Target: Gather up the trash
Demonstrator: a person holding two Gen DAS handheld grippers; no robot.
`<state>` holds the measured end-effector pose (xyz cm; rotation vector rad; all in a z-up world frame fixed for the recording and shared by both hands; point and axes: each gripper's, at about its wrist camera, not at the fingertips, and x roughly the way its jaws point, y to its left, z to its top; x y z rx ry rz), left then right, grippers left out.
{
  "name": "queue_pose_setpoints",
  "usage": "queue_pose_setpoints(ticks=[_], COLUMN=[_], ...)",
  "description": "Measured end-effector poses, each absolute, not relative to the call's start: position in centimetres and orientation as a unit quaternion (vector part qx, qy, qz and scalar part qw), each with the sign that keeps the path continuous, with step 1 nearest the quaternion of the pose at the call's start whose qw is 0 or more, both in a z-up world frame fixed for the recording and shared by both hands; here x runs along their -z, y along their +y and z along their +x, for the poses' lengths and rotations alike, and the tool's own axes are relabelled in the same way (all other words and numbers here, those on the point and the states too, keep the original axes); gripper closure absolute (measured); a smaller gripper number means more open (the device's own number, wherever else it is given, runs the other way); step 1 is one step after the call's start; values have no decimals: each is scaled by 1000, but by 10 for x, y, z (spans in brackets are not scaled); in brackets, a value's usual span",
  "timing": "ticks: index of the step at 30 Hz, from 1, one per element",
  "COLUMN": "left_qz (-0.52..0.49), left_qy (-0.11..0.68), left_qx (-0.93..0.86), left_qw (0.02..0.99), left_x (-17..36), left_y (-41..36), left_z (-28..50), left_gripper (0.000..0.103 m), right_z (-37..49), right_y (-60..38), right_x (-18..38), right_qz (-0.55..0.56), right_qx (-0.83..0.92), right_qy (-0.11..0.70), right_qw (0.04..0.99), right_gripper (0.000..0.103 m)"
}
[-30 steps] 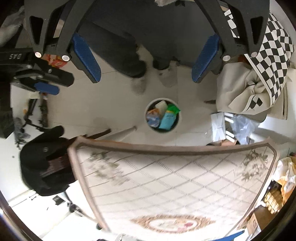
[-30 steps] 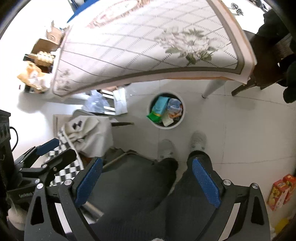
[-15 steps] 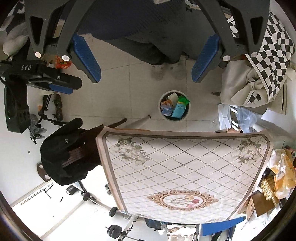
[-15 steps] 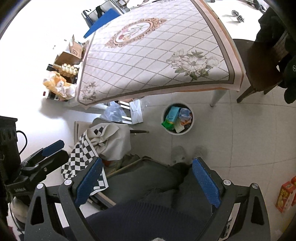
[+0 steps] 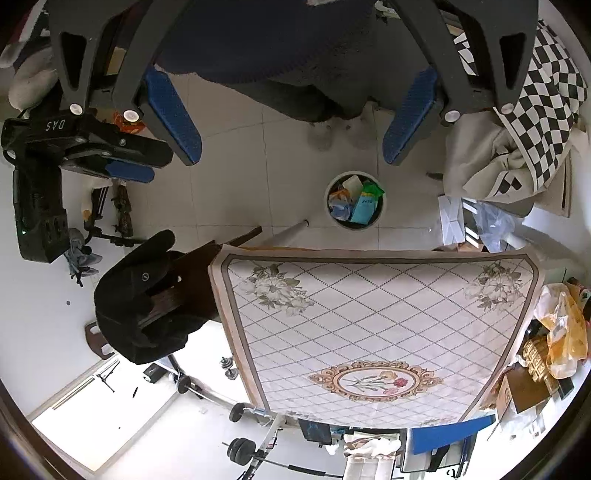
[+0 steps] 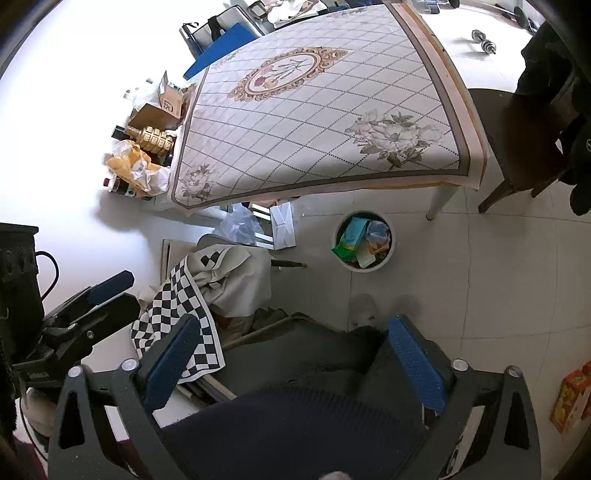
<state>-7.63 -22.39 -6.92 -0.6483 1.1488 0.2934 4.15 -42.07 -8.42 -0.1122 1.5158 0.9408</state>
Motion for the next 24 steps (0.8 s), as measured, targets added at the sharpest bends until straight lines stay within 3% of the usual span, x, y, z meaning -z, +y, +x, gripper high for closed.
queue_pose_setpoints(ticks=[24], left_qz=[-310], left_qy=[528], left_qx=[-116], left_qw=[782], left_x=[70], left_y=[-225], left_z=[-74], left_gripper=[0], right_z=[44], right_y=[-425], right_x=[75], right_qz=[-43], right_qx=[-413], right_qy=[661], right_qw=[625], right_gripper=[0])
